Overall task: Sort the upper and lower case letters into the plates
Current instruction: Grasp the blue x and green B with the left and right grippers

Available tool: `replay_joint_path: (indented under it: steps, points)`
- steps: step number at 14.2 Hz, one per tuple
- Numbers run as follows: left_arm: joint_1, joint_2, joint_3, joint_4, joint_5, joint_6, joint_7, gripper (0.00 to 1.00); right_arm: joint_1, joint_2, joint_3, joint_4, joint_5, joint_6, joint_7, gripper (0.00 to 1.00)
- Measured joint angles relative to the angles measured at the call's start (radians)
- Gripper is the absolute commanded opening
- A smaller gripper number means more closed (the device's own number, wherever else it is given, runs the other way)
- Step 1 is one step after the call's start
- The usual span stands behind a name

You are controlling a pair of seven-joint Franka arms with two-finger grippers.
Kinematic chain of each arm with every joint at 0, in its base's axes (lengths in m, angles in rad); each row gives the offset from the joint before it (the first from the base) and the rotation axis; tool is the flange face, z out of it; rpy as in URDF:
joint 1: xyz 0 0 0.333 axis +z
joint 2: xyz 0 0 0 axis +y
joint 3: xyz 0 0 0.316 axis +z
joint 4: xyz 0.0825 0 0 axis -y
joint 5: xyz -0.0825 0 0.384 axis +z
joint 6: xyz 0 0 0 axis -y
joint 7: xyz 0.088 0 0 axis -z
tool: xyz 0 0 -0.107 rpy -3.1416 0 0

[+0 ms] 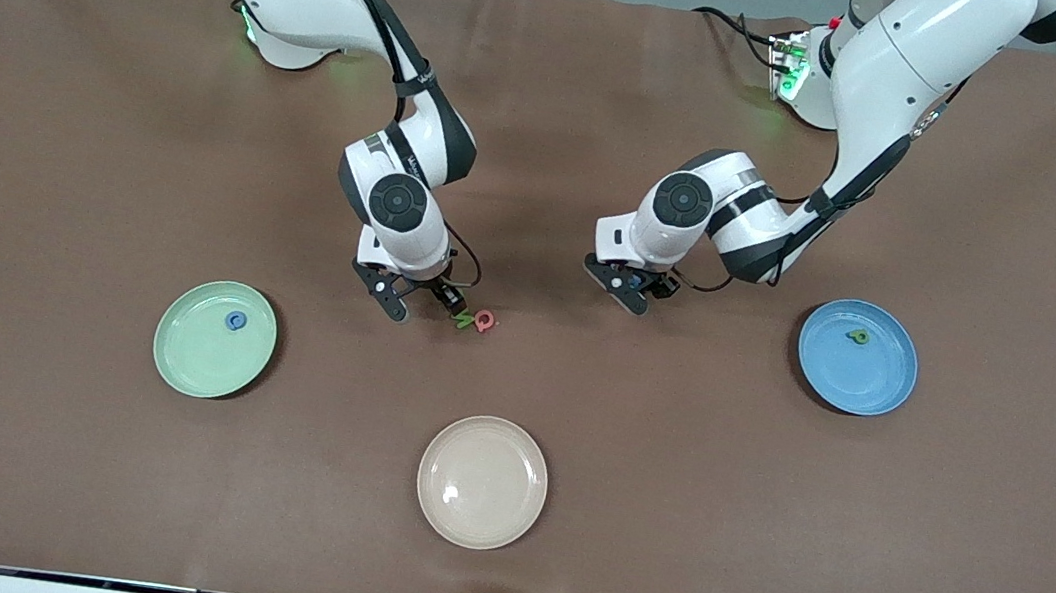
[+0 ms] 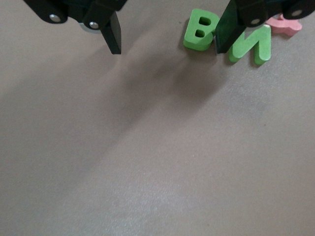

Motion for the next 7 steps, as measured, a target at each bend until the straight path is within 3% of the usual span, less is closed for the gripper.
replay_joint_path:
  steps: [4,7]
  points:
    - [0.000,-0.003,0.005,0.002,0.004,-0.002,-0.004,0.25,0.002,0.010,-0.001,0.000,0.000,0.023,0.017,0.79]
    - [0.000,-0.006,0.007,0.002,0.013,-0.006,-0.005,0.09,0.006,0.014,-0.001,0.002,-0.001,0.031,0.021,0.63]
